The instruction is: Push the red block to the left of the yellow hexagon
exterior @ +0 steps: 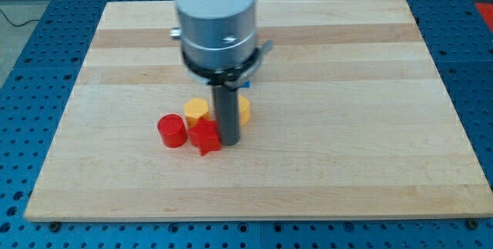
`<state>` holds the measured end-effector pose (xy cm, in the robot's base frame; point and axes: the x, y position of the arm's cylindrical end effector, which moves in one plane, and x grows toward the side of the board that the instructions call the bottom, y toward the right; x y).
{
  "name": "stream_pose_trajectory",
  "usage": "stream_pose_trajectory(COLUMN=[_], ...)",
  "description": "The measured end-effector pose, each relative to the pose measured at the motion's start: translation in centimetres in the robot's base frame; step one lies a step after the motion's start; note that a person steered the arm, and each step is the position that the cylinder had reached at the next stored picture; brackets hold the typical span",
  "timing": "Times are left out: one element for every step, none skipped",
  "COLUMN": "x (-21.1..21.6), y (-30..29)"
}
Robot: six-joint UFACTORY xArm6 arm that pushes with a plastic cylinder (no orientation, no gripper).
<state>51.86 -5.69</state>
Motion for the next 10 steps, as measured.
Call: stream_pose_trajectory(x=[0.4, 0.8, 4.1, 5.0, 2.7, -0.2, -3.3, -3.0, 0.5, 3.3], y=[-3.1, -3.4, -1.9, -3.7, -7.6, -11.8, -15.1, -16.0, -15.7, -12.6])
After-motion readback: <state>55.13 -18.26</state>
